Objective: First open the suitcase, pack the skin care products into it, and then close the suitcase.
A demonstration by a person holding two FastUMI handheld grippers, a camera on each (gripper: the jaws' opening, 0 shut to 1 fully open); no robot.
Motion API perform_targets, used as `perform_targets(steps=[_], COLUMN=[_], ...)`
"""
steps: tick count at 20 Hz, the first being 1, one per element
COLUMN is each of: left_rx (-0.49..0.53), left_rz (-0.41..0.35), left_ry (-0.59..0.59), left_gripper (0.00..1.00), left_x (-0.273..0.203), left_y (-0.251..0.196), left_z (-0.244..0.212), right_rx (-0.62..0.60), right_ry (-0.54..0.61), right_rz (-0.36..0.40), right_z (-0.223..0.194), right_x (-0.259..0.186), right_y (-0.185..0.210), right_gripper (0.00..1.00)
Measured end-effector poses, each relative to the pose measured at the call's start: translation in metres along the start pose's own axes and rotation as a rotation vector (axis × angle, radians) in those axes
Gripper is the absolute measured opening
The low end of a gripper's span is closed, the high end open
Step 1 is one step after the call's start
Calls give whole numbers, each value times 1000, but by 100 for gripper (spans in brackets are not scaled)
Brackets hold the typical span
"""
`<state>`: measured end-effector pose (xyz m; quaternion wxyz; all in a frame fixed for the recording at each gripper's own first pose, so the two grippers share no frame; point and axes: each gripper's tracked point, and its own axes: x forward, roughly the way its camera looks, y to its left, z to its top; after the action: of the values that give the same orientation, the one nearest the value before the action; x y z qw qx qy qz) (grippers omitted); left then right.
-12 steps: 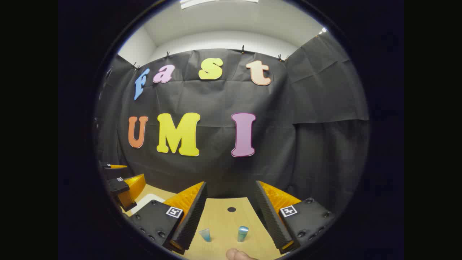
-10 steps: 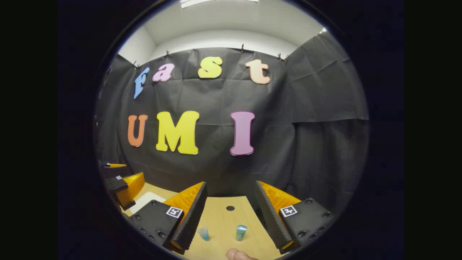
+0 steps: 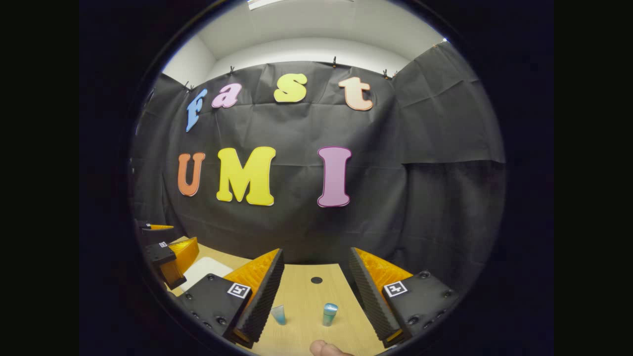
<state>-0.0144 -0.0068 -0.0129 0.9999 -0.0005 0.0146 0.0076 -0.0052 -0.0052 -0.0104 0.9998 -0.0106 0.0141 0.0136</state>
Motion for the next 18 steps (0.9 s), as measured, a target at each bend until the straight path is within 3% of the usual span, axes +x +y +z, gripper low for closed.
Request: perform_targets(steps=[4, 8, 12, 18], left_rx=[48, 160, 311, 639], left_rz=[16, 37, 24, 15], left_ry=[-21, -11, 19, 104], left_gripper=[98, 98, 99, 98], left_x=[7, 20, 34, 55], left_y=[6, 16, 12, -5], left_z=[-9, -45, -96, -184], right_rx=[-20, -69, -102, -118], right_ry=[1, -18, -4, 41], right_rz=[-3, -29, -68, -110], right_z=[-2, 0, -9, -30], right_x=[2, 1, 0, -3], right_y=[-4, -24, -52, -91], right_gripper=[79, 79, 79, 79])
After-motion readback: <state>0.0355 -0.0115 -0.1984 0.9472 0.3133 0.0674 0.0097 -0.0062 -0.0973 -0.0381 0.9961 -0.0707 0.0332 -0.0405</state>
